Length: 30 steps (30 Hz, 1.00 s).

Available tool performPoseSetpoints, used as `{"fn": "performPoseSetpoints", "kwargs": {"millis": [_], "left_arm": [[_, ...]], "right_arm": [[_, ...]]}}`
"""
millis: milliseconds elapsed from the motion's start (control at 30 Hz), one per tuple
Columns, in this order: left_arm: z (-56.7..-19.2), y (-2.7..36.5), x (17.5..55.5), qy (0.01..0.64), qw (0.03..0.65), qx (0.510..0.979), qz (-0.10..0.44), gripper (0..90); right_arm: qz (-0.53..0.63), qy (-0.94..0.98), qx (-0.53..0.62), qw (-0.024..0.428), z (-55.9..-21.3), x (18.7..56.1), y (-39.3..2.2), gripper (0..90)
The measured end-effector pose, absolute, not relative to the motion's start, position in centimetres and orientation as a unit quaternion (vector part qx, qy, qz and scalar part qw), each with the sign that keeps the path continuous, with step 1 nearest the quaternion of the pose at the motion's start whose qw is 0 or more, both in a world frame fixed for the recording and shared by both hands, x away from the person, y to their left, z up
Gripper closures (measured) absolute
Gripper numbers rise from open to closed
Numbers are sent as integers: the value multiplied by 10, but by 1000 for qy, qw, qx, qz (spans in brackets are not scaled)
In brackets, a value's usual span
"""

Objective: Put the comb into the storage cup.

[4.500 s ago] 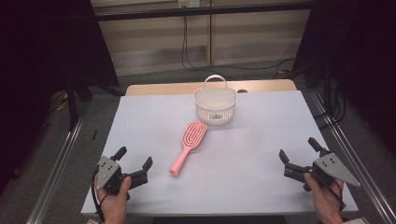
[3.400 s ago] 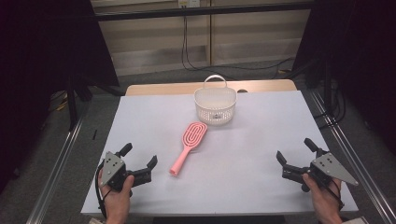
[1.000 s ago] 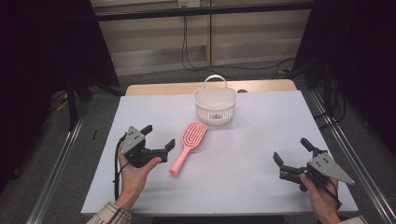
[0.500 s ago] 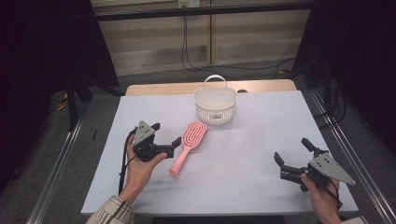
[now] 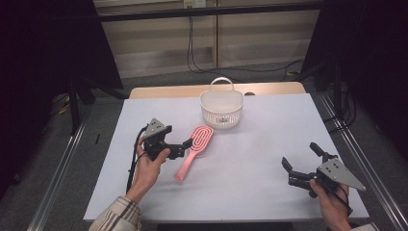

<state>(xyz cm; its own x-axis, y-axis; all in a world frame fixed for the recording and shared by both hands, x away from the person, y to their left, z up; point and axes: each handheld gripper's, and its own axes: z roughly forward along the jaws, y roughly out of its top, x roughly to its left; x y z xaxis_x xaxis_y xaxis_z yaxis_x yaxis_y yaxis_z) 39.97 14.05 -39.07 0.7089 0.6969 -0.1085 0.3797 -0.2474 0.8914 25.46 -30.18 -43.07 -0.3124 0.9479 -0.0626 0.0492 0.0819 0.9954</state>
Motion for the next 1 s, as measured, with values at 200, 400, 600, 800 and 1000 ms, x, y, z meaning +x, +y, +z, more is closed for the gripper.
{"fn": "performPoseSetpoints", "kwargs": {"millis": [200, 400, 600, 800, 1000], "left_arm": [[-388, 138, 411, 337, 490, 794, 126, 60], [-384, 130, 417, 328, 452, 820, 125, 66], [-382, 119, 422, 329, 423, 837, 111, 66], [-383, 113, 430, 331, 406, 845, 104, 44], [-382, 111, 439, 342, 386, 850, 104, 43]], "right_arm": [[538, 607, 412, 416, -431, 255, -302, 0], [538, 608, 409, 416, -431, 255, -301, 0], [538, 609, 410, 414, -431, 255, -301, 0], [538, 610, 410, 413, -431, 255, -302, 0], [539, 611, 409, 411, -431, 255, -301, 0]]}}
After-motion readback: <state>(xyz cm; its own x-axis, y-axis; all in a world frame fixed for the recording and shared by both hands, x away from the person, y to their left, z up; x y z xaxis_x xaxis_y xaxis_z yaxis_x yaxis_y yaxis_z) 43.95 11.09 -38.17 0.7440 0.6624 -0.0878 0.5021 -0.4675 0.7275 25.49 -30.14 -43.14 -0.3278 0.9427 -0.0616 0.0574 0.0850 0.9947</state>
